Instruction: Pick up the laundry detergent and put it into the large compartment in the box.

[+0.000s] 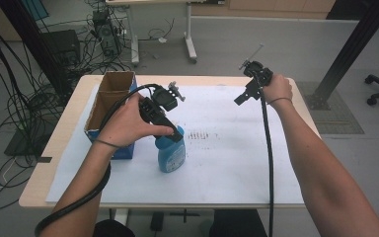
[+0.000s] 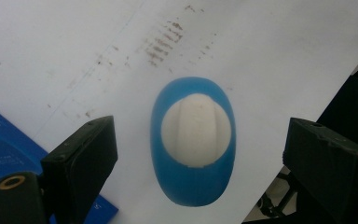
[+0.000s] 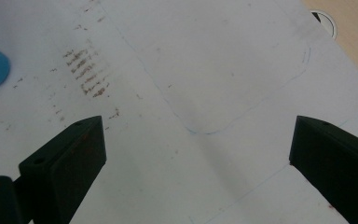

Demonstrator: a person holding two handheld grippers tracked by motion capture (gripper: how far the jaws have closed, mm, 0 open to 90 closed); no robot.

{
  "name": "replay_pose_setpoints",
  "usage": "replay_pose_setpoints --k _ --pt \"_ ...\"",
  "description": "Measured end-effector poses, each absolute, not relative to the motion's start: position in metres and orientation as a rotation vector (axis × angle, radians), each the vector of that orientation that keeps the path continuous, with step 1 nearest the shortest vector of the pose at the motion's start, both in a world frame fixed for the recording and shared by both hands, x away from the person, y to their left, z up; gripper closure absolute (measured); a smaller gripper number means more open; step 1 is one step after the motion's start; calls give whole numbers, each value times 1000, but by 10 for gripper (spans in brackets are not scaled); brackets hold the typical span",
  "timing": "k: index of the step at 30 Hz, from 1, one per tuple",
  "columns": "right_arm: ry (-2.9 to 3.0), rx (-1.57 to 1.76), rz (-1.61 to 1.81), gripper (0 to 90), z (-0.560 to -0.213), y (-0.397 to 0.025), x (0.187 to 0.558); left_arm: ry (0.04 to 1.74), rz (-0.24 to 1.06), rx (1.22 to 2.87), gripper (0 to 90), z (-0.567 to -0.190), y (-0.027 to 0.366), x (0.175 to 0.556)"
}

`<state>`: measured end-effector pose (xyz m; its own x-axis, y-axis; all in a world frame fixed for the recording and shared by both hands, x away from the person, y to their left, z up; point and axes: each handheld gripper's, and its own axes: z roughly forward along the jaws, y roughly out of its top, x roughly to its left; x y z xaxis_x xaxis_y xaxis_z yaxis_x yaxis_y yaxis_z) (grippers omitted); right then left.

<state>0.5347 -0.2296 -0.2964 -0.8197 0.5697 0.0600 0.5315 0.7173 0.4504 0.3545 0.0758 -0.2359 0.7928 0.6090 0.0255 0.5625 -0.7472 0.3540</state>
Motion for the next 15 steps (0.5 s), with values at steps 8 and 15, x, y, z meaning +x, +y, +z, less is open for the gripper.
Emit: replay_pose_setpoints --k 8,15 --pt "2835 917 708 35 -297 -230 535 888 190 2664 100 -244 74 355" --pt "2834 916 713 35 -297 -231 535 894 205 2671 101 -247 74 356"
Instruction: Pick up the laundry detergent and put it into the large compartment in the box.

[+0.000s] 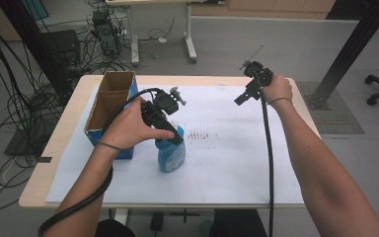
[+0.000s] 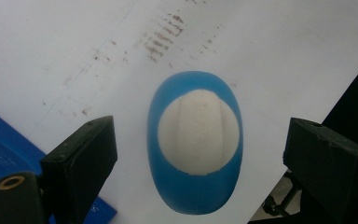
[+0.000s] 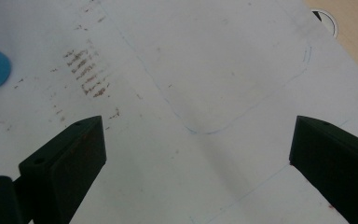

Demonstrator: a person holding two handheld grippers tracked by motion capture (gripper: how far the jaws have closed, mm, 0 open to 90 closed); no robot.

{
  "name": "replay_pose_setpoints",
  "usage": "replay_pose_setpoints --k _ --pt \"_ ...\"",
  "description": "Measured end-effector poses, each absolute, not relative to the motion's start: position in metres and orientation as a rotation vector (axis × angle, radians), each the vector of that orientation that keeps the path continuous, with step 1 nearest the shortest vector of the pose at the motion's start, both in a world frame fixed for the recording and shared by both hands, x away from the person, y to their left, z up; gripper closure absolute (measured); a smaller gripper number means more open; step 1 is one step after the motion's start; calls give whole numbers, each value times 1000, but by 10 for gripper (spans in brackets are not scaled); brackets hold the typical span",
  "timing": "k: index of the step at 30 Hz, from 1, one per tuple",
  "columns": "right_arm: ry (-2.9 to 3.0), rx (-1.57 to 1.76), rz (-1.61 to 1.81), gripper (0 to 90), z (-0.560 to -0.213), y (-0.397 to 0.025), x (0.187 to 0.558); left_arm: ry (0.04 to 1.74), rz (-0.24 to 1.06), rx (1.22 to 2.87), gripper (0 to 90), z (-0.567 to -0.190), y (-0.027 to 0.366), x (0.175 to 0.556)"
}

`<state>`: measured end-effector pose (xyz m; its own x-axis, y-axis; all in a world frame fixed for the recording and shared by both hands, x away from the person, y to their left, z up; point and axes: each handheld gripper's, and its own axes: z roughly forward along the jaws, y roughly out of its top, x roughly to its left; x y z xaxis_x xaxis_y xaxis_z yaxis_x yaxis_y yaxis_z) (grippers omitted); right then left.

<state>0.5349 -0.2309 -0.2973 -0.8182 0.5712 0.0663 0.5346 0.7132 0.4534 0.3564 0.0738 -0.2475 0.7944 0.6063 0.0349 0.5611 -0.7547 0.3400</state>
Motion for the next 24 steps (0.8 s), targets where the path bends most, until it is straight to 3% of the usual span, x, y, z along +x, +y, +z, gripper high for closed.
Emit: replay_pose_setpoints --k 24 --pt "2834 920 720 35 -297 -233 535 915 195 2693 102 -266 69 359"
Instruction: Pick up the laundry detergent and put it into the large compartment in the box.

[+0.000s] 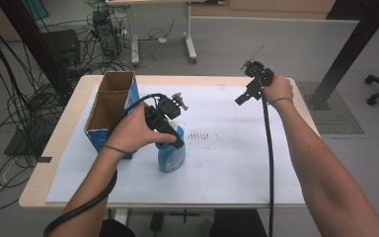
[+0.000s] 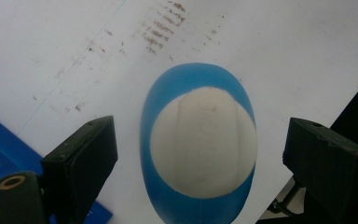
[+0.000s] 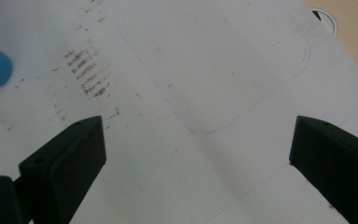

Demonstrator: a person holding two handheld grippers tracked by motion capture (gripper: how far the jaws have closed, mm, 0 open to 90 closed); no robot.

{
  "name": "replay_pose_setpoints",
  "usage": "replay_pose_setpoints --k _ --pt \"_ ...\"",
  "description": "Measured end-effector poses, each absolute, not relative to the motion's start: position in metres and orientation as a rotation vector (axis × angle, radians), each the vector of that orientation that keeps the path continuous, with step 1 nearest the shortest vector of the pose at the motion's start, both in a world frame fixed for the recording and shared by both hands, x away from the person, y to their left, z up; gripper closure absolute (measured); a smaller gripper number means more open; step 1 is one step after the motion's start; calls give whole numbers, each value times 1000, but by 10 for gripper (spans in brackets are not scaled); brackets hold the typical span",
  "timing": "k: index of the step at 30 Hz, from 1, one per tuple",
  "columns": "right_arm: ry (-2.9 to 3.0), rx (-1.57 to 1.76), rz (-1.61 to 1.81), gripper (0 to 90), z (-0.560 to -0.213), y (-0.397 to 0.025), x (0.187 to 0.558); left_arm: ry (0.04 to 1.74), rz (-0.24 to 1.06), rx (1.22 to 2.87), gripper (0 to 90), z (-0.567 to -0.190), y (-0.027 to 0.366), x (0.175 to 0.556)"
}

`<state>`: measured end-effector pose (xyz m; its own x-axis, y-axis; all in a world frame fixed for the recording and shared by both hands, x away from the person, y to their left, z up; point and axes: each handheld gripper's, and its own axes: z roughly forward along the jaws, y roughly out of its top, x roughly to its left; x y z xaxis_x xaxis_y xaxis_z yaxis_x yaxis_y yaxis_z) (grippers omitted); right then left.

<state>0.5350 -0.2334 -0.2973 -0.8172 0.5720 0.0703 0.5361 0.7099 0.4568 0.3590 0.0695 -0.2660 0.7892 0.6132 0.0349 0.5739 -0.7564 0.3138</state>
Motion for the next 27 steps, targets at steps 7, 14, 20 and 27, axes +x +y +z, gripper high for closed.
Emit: replay_pose_setpoints --k 7,14,20,27 --pt "2837 921 723 35 -298 -233 535 911 190 2698 104 -270 69 360" --pt "2839 927 730 35 -298 -233 535 918 188 2696 108 -276 69 361" --pt "2840 926 727 35 -298 -233 535 925 196 2711 110 -280 69 362" --pt "2839 926 725 35 -298 -234 535 934 183 2711 110 -285 69 363"
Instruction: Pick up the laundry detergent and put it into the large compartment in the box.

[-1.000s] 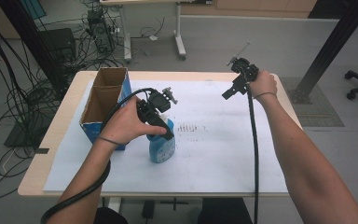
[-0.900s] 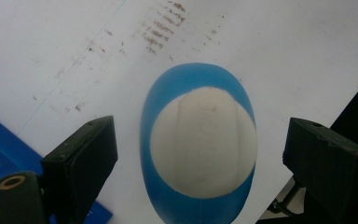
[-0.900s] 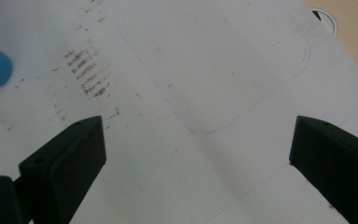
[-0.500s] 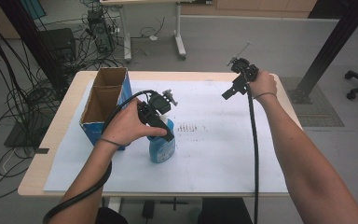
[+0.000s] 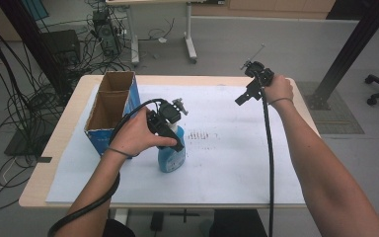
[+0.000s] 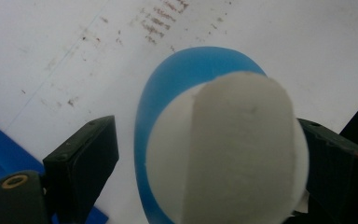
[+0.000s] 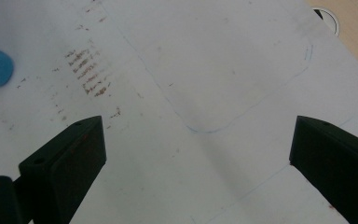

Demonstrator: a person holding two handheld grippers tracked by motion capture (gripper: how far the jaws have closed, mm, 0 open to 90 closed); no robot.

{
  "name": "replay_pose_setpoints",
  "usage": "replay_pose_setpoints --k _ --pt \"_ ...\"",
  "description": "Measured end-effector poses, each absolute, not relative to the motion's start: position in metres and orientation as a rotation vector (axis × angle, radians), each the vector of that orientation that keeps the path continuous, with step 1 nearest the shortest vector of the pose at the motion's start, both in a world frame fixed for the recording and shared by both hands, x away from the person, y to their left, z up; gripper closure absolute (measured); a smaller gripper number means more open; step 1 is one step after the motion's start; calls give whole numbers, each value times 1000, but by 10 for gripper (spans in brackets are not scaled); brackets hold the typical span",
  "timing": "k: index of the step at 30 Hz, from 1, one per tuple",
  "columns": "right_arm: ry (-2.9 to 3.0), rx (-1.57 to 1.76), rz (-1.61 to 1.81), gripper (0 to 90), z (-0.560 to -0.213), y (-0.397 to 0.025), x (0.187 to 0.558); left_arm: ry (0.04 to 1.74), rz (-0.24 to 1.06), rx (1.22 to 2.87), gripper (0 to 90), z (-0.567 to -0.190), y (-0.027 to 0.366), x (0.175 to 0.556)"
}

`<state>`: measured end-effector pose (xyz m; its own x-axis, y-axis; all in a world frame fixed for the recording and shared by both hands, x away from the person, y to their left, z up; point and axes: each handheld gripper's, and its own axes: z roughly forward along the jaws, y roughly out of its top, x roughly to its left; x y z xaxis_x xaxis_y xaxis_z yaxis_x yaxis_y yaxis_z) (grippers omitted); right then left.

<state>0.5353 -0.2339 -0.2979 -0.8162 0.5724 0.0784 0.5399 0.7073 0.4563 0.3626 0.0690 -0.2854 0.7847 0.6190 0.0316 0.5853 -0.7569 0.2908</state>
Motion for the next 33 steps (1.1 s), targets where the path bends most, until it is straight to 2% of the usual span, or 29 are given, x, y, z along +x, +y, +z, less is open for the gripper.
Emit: replay_pose_setpoints --k 33 --pt "2831 925 724 35 -295 -235 534 918 179 2706 110 -280 67 360"
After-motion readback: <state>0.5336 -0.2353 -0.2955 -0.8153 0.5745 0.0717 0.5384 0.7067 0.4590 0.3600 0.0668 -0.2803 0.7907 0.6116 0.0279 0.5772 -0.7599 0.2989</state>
